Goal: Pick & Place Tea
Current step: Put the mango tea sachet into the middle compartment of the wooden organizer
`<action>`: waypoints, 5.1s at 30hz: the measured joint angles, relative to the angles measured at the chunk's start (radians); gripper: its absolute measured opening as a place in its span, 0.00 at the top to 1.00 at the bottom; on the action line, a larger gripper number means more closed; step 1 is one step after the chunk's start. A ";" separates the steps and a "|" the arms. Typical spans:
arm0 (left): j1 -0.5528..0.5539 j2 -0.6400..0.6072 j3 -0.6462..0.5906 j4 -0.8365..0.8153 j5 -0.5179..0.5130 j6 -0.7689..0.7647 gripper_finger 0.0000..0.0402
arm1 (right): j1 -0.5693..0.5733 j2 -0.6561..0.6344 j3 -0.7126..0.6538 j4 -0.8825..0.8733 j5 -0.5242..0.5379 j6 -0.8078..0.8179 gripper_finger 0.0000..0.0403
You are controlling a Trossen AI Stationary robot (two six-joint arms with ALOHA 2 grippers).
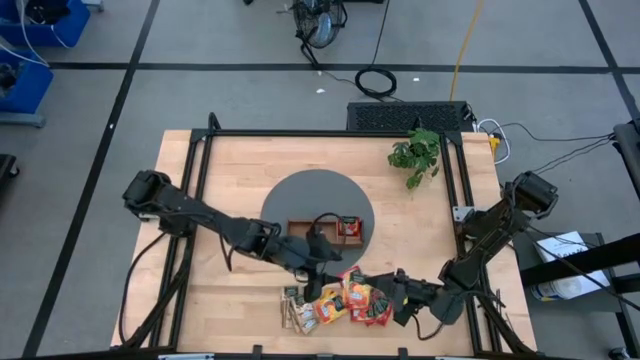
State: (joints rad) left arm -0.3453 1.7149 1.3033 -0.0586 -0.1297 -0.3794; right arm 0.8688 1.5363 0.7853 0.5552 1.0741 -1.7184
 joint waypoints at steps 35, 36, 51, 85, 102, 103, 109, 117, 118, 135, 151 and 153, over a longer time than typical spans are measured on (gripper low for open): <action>0.053 0.042 -0.001 0.006 0.120 0.077 0.97 | -0.143 0.000 -0.011 0.125 -0.130 -0.071 1.00; 0.053 0.042 -0.001 0.006 0.120 0.086 0.98 | -0.143 0.000 -0.015 0.128 -0.130 -0.070 1.00; 0.040 0.042 -0.001 -0.036 0.076 0.139 0.99 | -0.140 0.000 -0.040 0.111 -0.093 0.252 0.94; -0.102 0.034 0.000 -0.283 -0.486 0.161 1.00 | -0.451 -0.154 -0.236 0.290 -0.698 1.581 0.63; -0.099 0.034 0.000 -0.280 -0.502 0.161 1.00 | -0.567 0.017 -0.134 0.309 -0.881 1.675 0.56; -0.099 0.034 0.000 -0.281 -0.502 0.161 1.00 | -0.567 0.017 -0.133 0.309 -0.882 1.674 0.57; -0.097 0.034 0.000 -0.282 -0.502 0.158 1.00 | -0.569 0.017 -0.126 0.308 -0.921 1.651 0.73; -0.088 0.034 0.000 -0.282 -0.502 0.143 1.00 | -0.582 0.017 -0.126 0.298 -0.918 1.661 0.98; -0.086 0.034 0.000 -0.282 -0.502 0.135 1.00 | -0.582 0.017 -0.126 0.298 -0.917 1.664 0.99; -0.122 0.003 -0.001 -0.392 -0.538 0.081 0.62 | -0.647 0.017 -0.189 0.326 -0.889 1.680 1.00; -0.305 -0.021 -0.059 -0.475 -0.772 -0.132 0.54 | -0.756 0.227 -0.215 0.611 -0.894 1.759 1.00; -0.344 -0.021 -0.073 -0.453 -0.812 -0.140 0.54 | -0.766 0.279 -0.209 0.686 -0.894 1.759 1.00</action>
State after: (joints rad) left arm -0.6896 1.6939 1.2304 -0.5112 -0.9414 -0.5191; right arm 0.1029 1.8148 0.5758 1.2410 0.1799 0.0405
